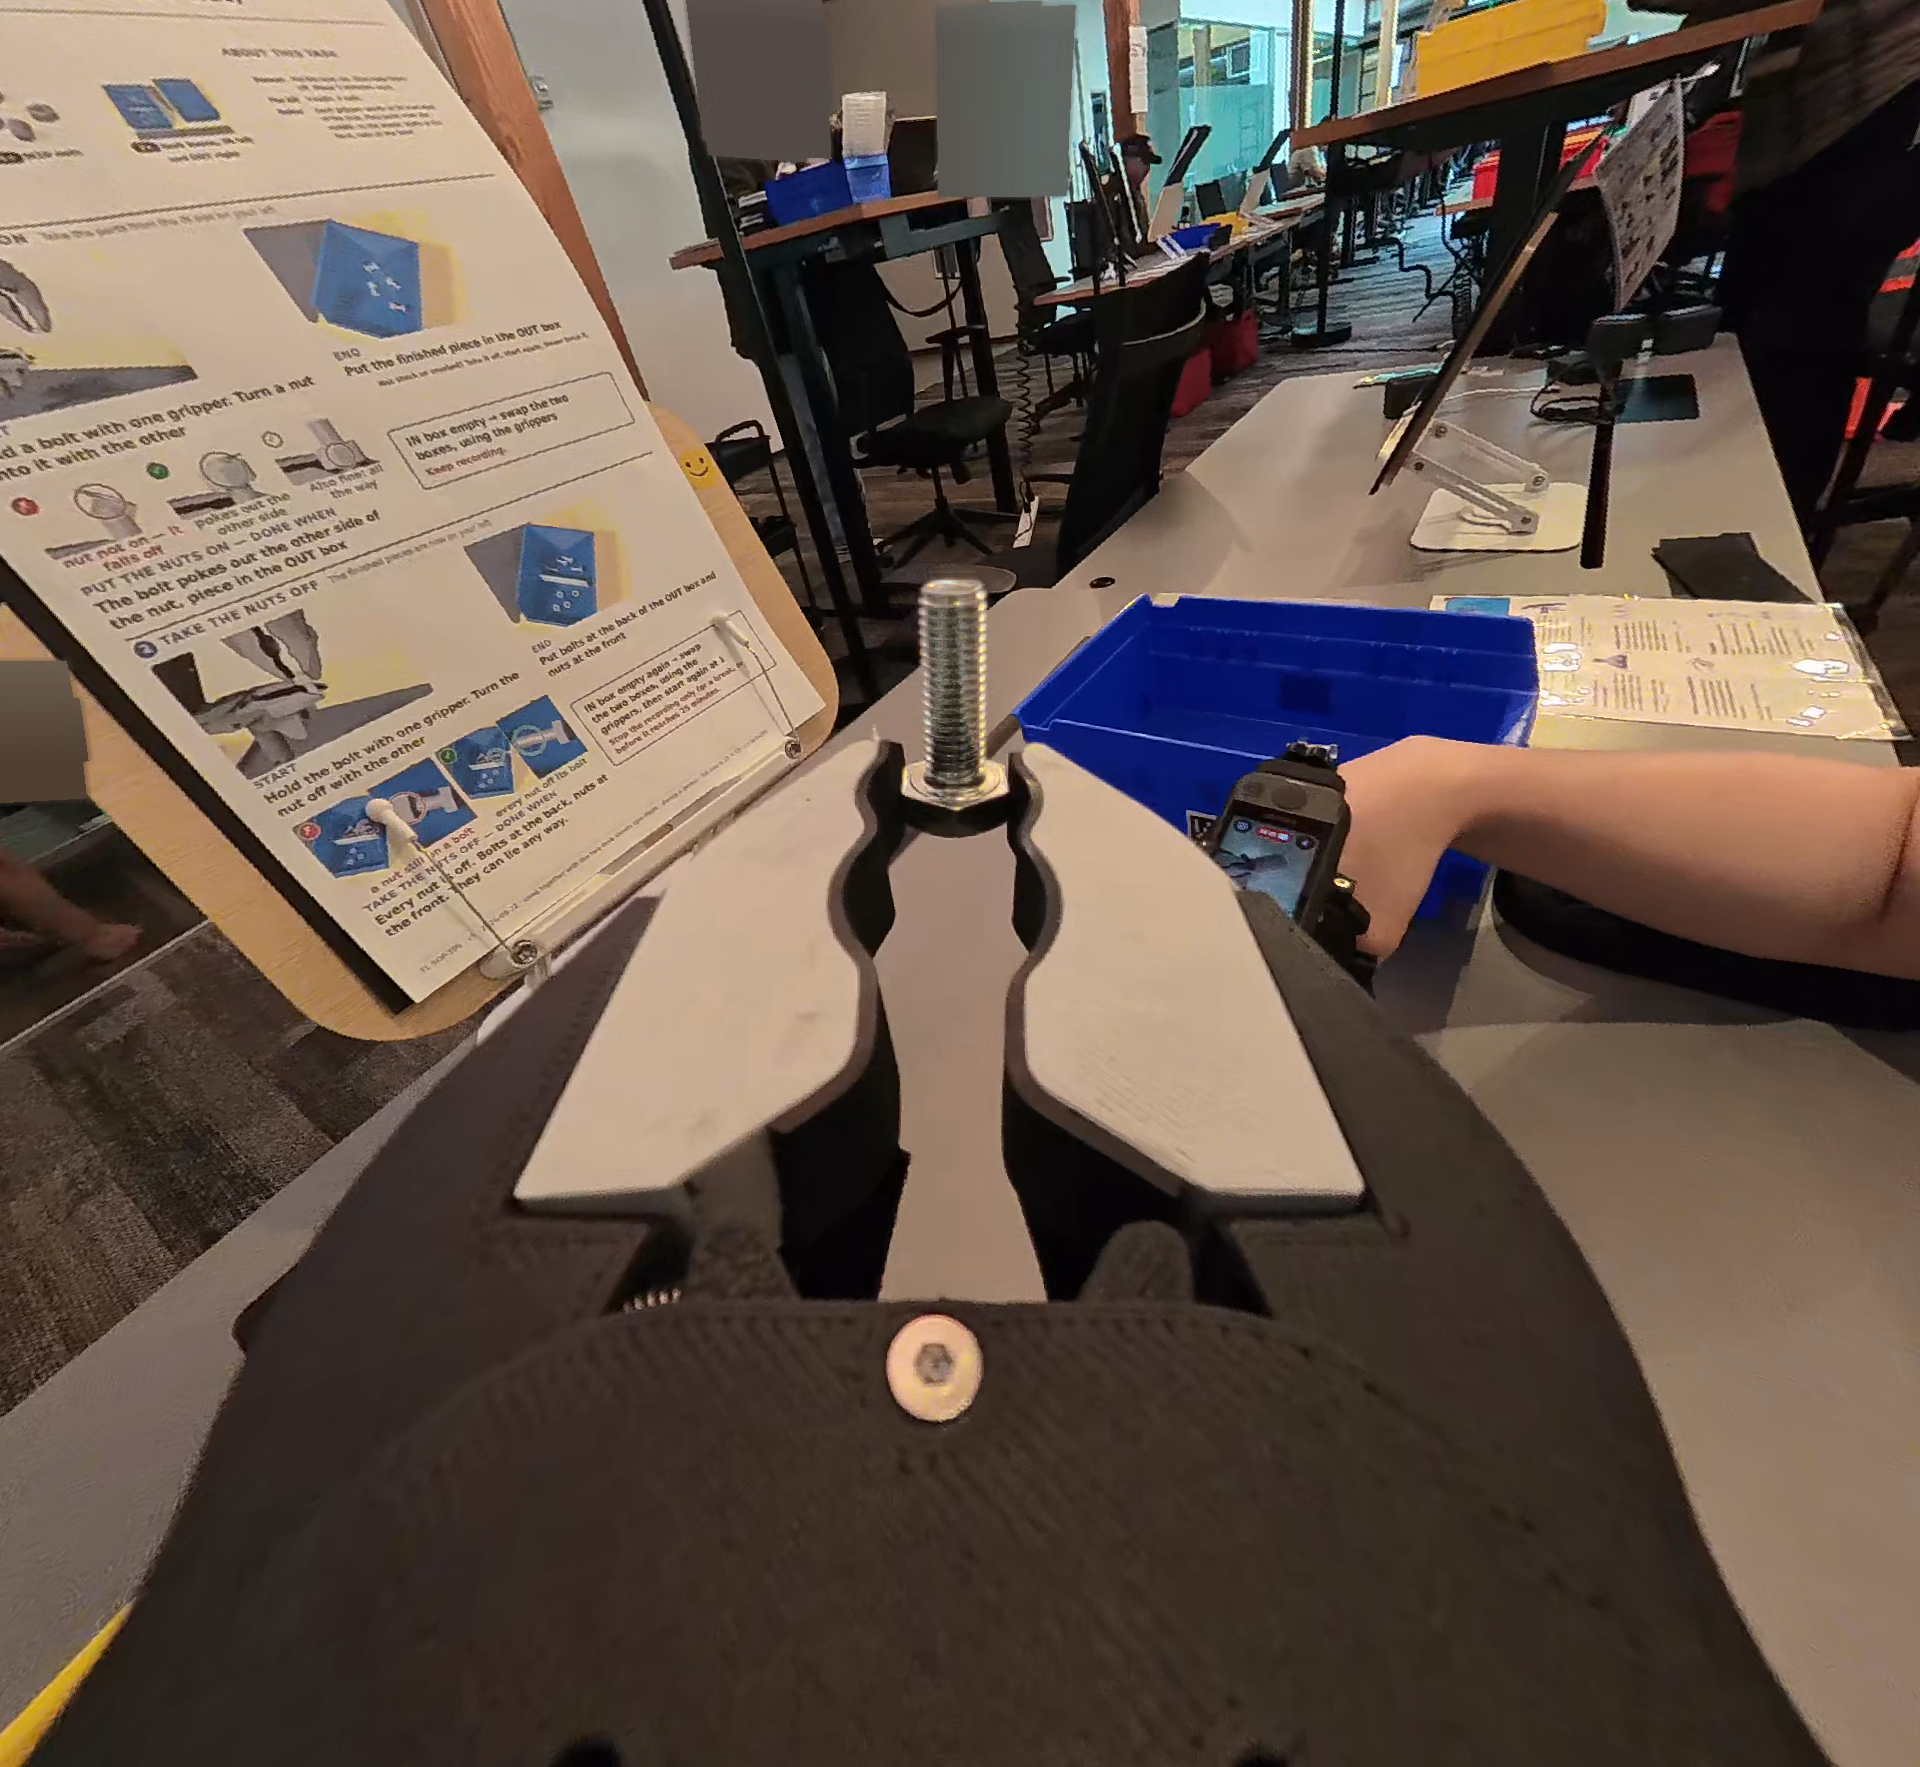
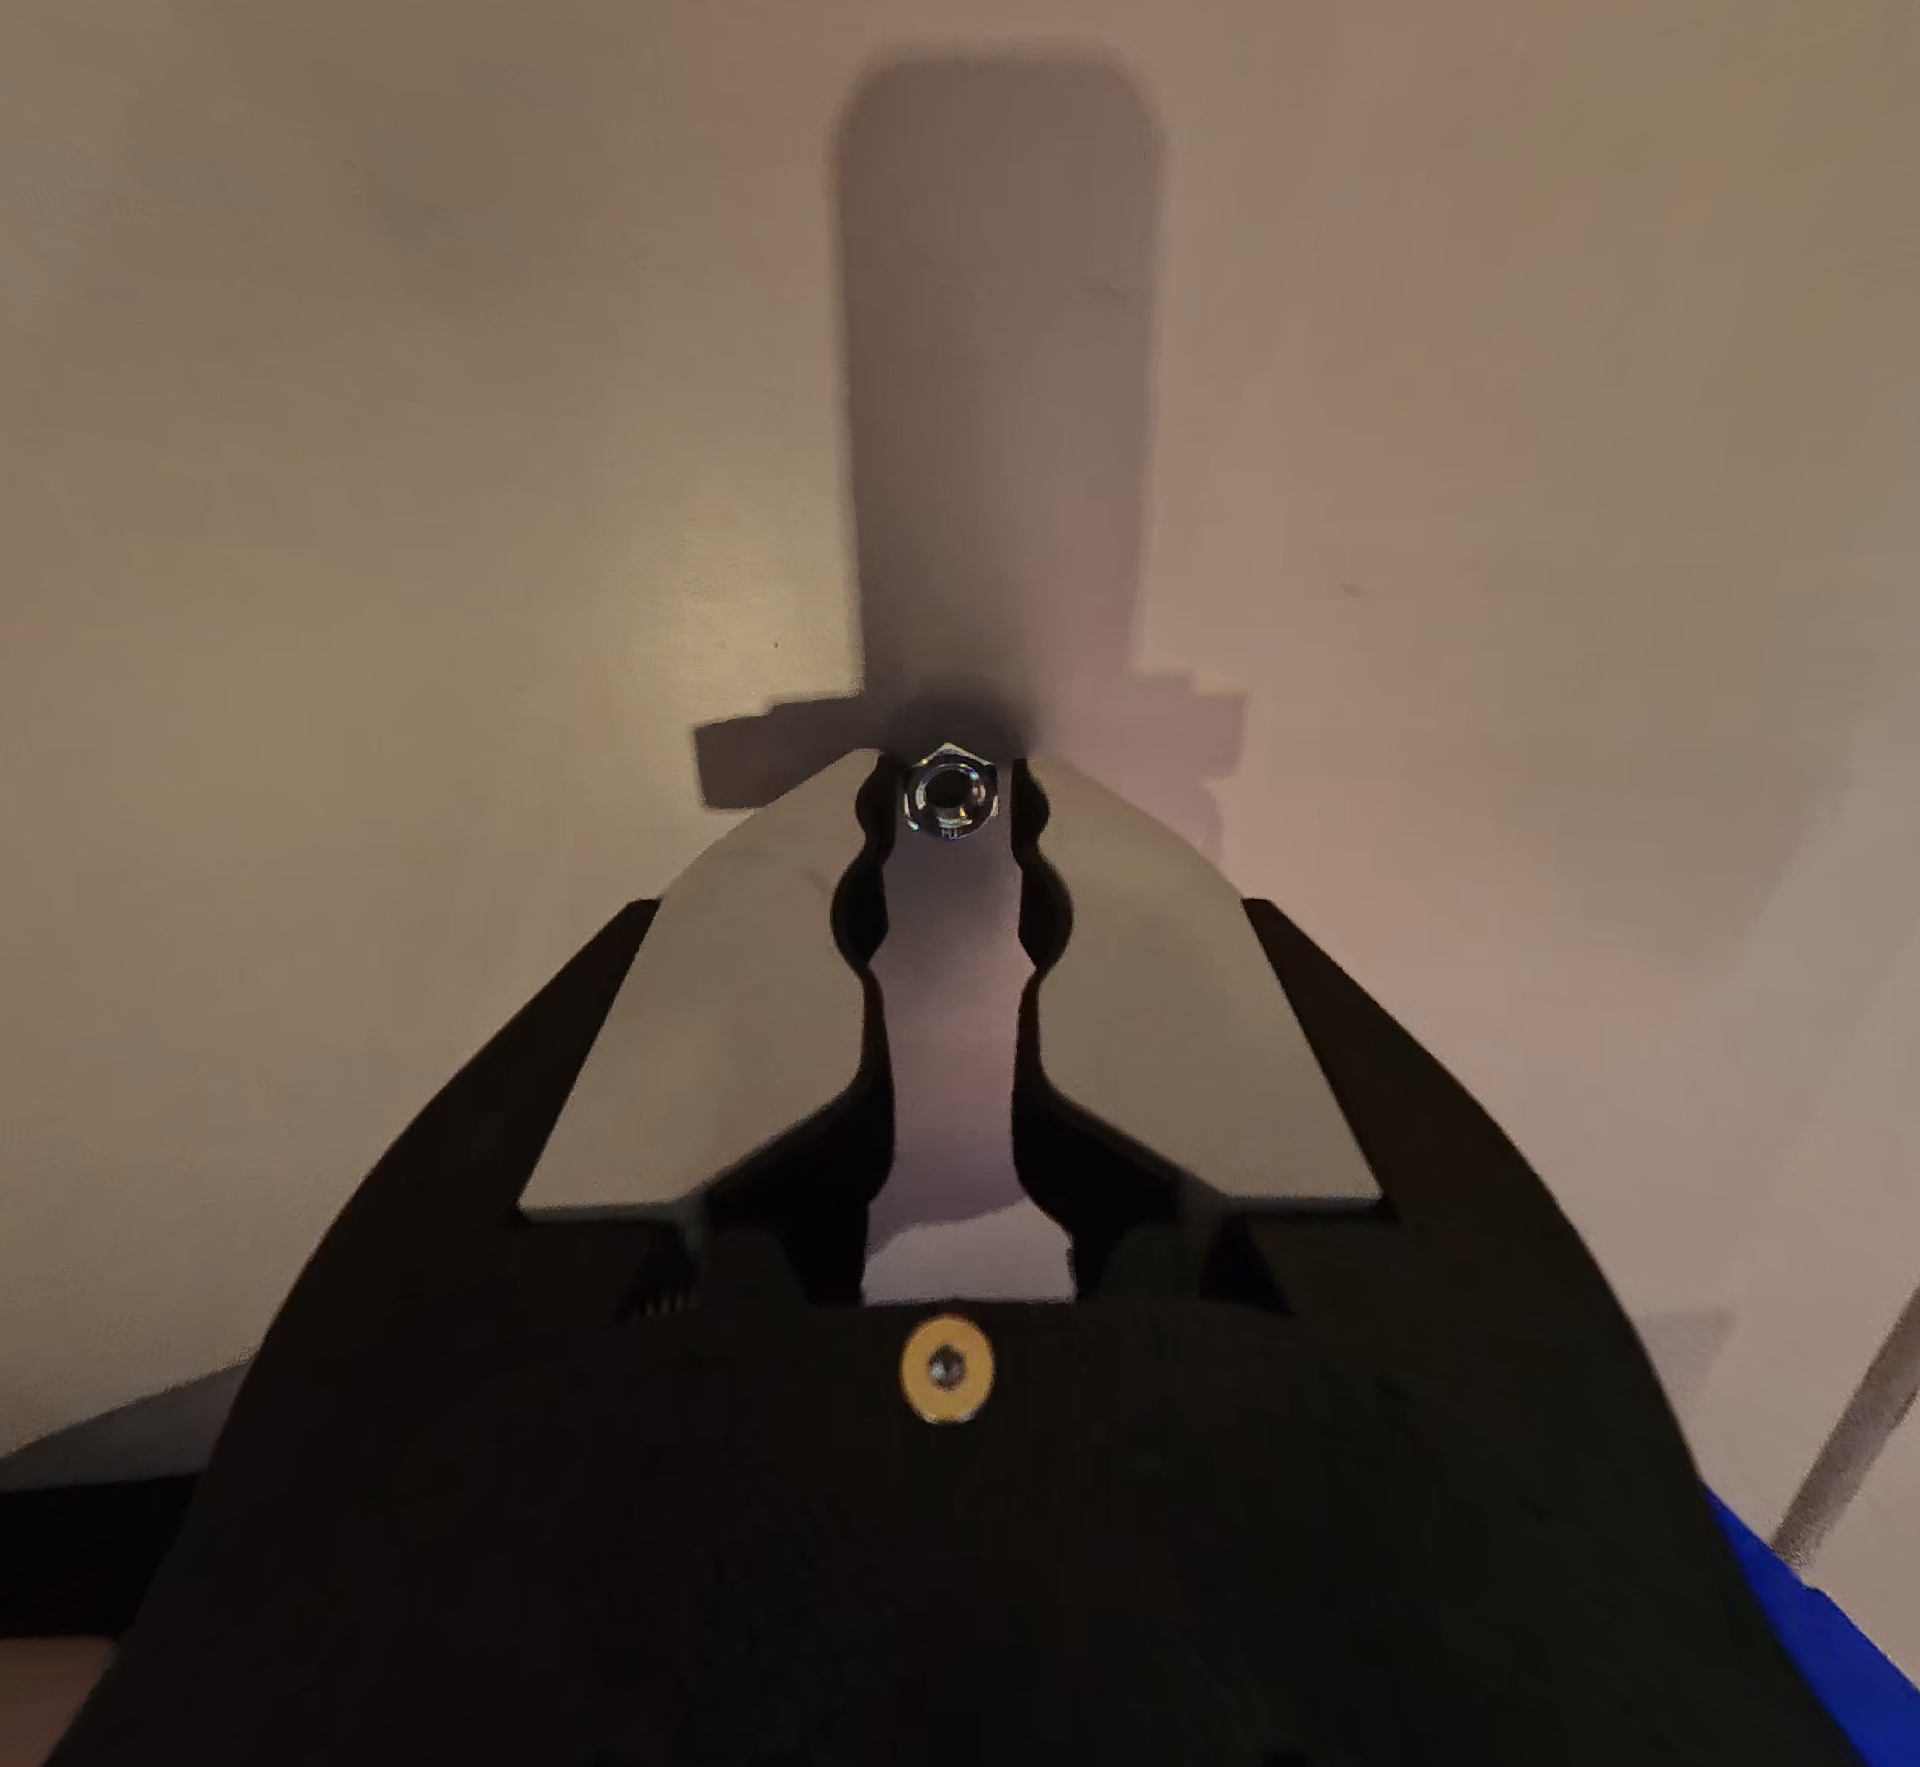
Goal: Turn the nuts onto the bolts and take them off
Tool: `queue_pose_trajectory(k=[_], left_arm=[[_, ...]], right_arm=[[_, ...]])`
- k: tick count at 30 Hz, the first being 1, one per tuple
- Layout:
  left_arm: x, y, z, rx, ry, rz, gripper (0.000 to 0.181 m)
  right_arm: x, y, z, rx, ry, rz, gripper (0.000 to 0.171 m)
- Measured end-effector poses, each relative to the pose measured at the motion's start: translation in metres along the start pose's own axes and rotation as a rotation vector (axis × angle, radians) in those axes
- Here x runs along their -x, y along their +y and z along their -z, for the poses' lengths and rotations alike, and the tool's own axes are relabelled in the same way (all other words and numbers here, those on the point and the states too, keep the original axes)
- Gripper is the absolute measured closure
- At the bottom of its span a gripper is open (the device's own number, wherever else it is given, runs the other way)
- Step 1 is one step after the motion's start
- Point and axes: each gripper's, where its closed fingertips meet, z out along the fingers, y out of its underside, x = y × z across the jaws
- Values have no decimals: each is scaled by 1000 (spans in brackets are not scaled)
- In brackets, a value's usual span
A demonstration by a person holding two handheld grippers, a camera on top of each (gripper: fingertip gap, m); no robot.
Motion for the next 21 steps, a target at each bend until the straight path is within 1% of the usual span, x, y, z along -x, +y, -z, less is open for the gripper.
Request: queue_pose_trajectory(k=[2, 8, 10, 12, 13, 15, 18, 19, 21], left_arm=[[-2, 1, -2, 8, 6, -5, 163], [-8, 3, -7, 18, 29, -2, 163], [-8, 4, -10, 17, 32, 6, 163], [-5, 6, -13, 16, 17, 20, 163], [-4, 7, -16, 19, 12, 26, 163], [-5, 15, -24, 42, 14, 31, 163], [-18, 32, -49, 81, 60, 52, 163], [-26, 37, -60, 75, 93, 70, 163], [-55, 43, -85, 24, 226, 163, 163]], right_arm=[[0, 1, 0, 1, -16, -40, 150], [1, 1, 0, 1, -37, -38, 153], [4, 4, 2, 31, -33, 16, 153], [10, 2, 15, 31, -9, 108, 153], [17, -6, 28, -12, -7, 159, 153], [36, -24, 68, -150, 4, 255, 153], [51, -45, 143, -398, 129, 311, 153], [52, -49, 169, -486, 184, 307, 153], [45, -52, 212, -634, 304, 248, 153]])
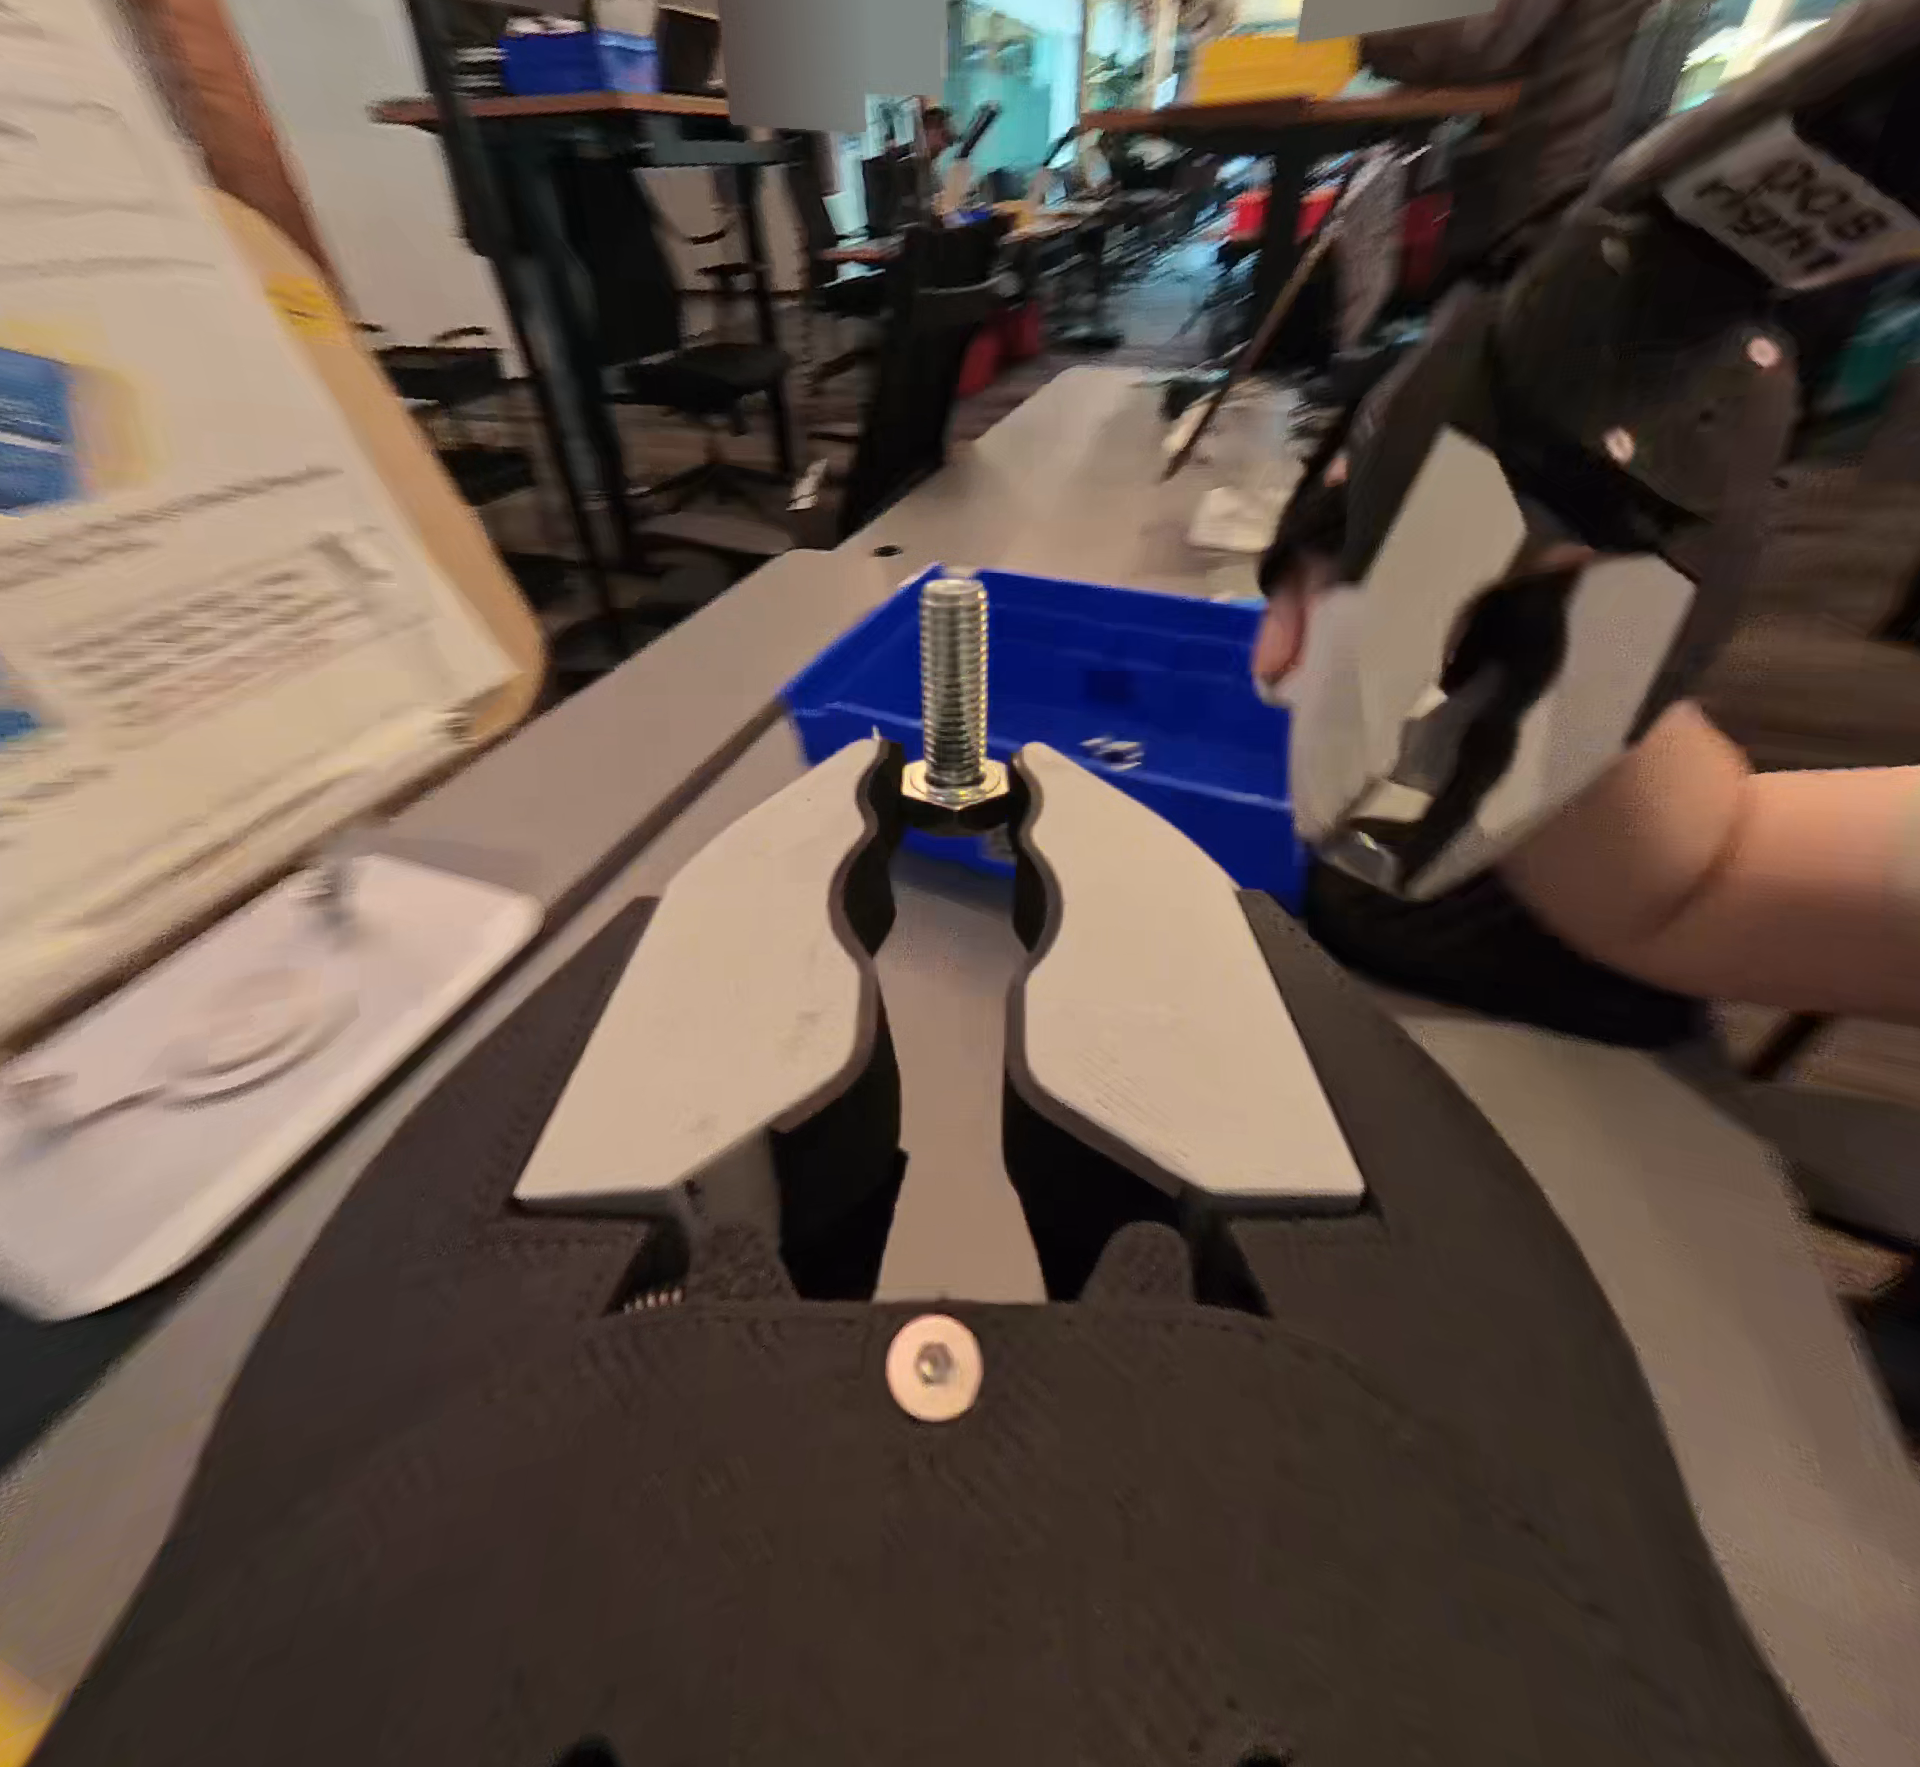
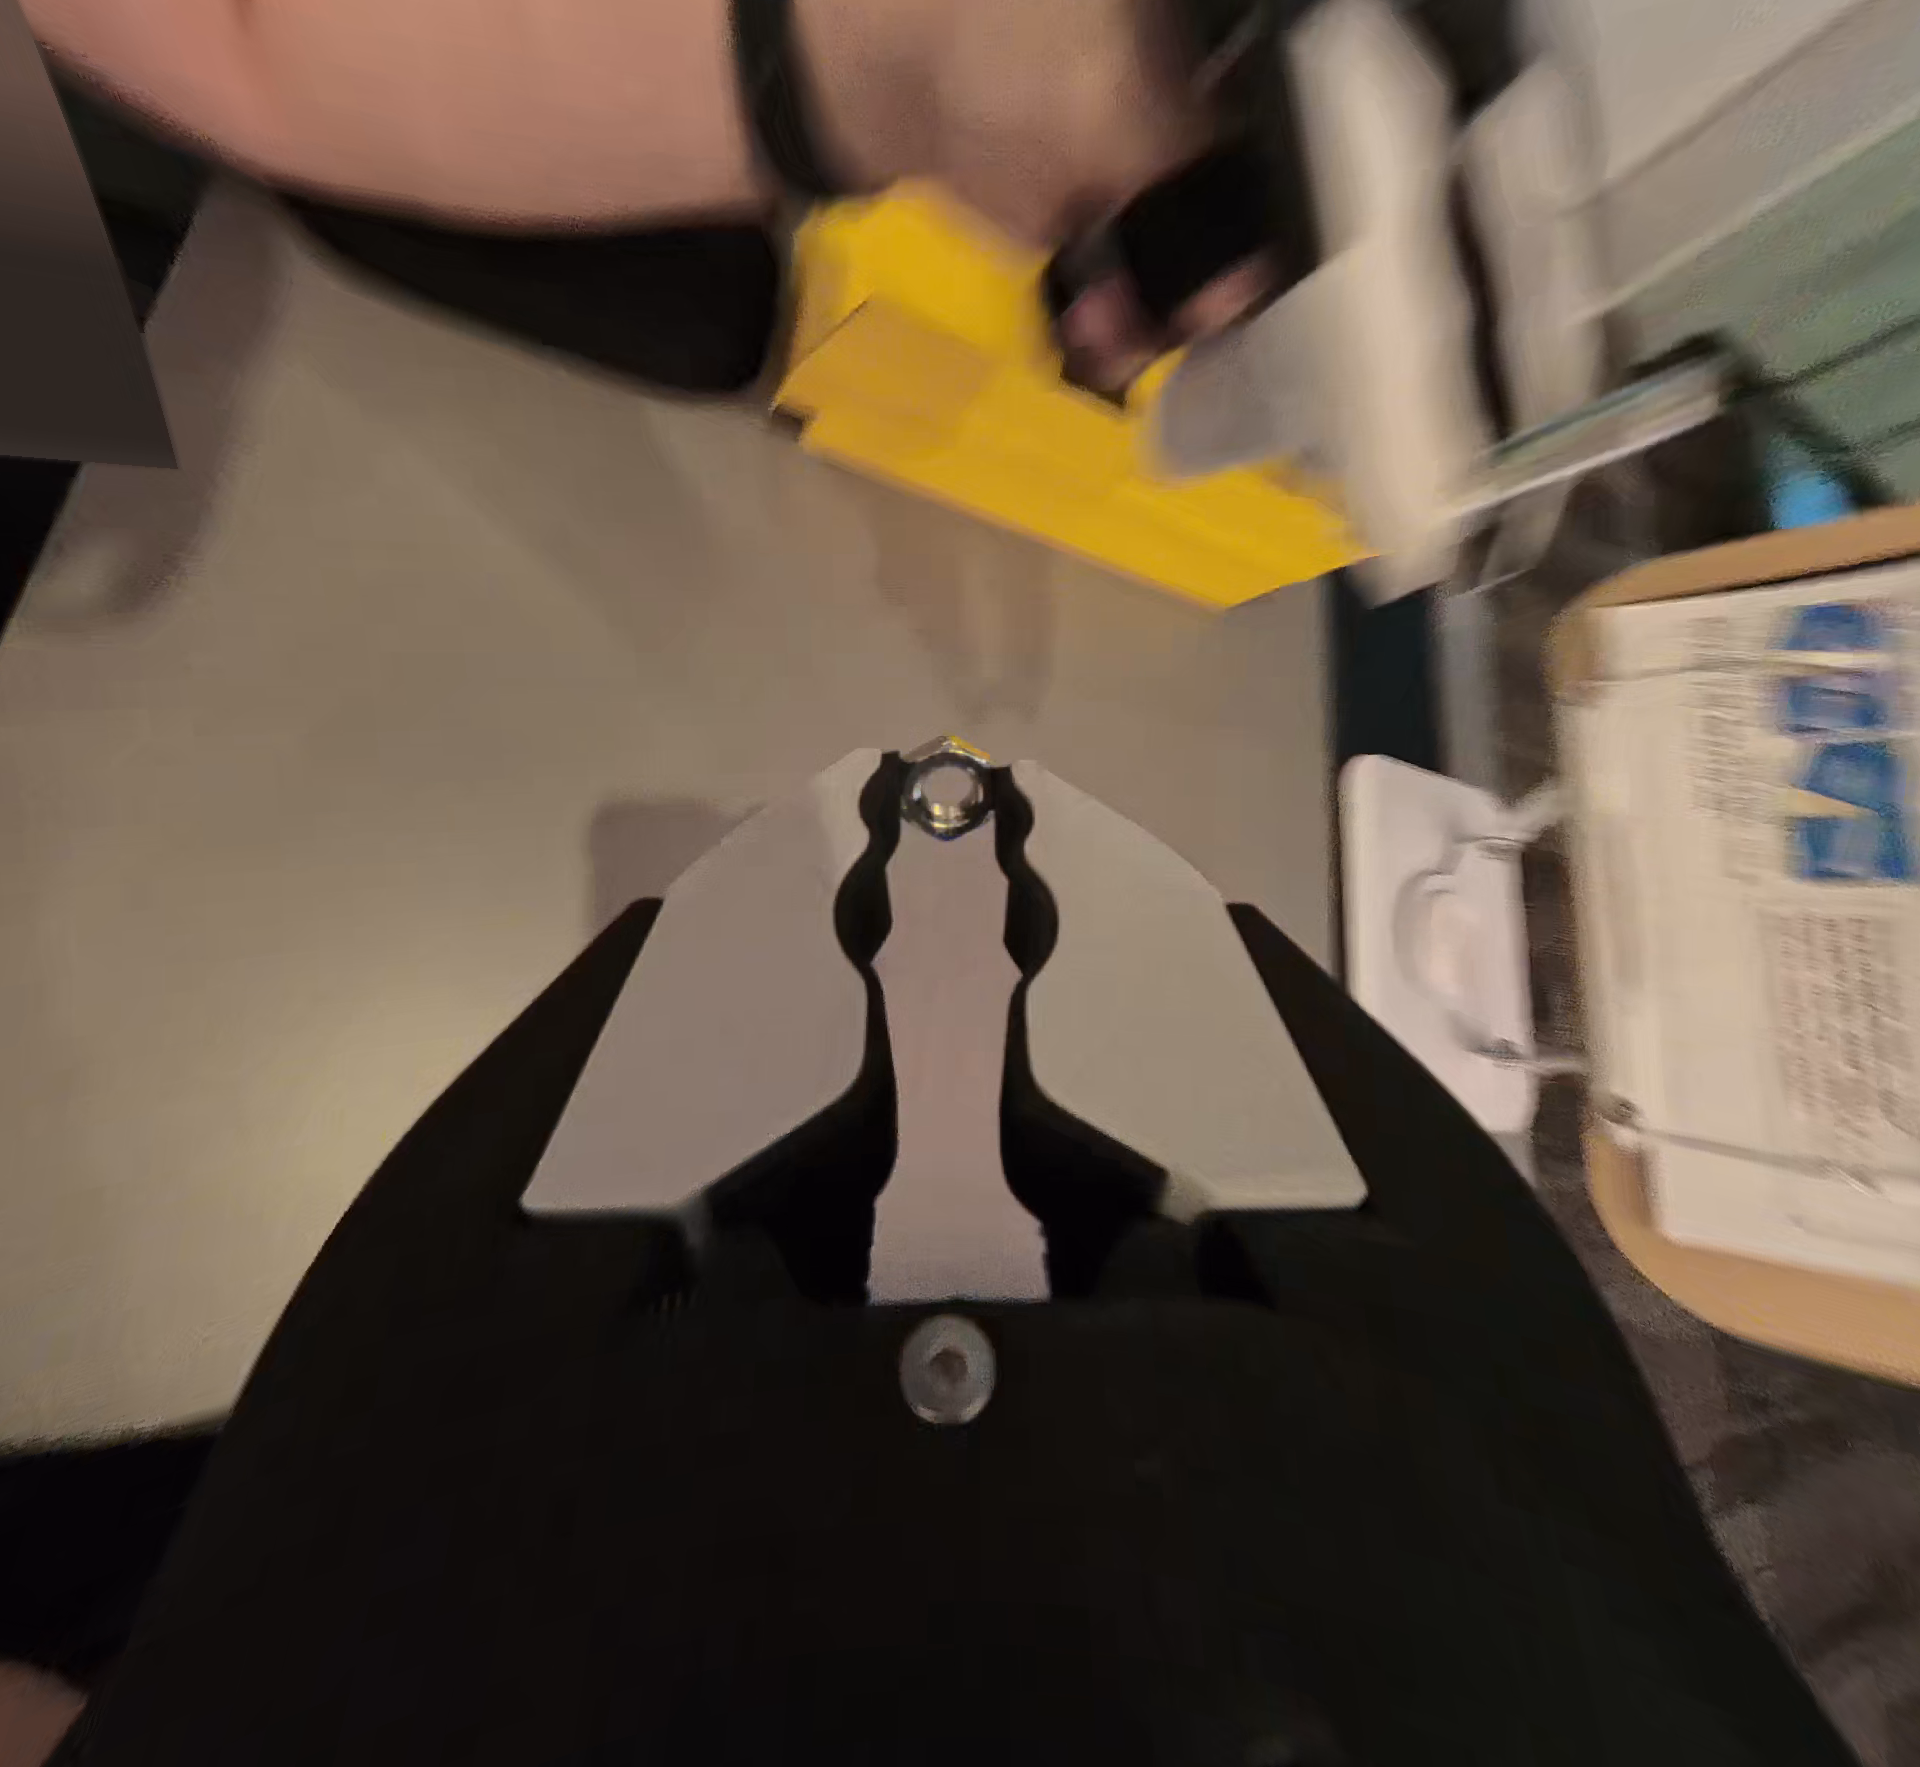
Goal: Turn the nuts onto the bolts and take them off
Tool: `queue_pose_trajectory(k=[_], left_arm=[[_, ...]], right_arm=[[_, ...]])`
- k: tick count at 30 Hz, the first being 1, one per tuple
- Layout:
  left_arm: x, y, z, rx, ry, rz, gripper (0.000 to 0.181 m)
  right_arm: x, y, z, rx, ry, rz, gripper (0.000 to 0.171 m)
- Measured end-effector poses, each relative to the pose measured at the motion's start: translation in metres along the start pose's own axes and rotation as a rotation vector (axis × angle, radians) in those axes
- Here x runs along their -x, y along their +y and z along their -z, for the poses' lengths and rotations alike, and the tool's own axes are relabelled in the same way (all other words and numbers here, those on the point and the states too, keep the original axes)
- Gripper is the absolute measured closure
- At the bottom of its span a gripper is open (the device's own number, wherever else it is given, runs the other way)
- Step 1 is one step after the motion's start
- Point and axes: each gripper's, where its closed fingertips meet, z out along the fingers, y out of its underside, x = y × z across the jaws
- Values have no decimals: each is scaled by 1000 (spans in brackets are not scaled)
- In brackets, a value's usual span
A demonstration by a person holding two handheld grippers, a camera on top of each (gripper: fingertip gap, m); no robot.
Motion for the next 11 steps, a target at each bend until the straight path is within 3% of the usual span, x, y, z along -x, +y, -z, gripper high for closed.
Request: queue_pose_trajectory(k=[2, 5, 11], left_arm=[[-19, 13, -31, -51, 94, 89, 163], [-27, 47, -66, -92, 48, 65, 163], [-39, 99, -87, -50, 10, -159, 163]], right_arm=[[-22, -4, 21, -40, 126, -50, 153], [-37, 22, 31, 46, 188, -82, 153], [-27, 69, 11, 225, 81, 3, 153]])
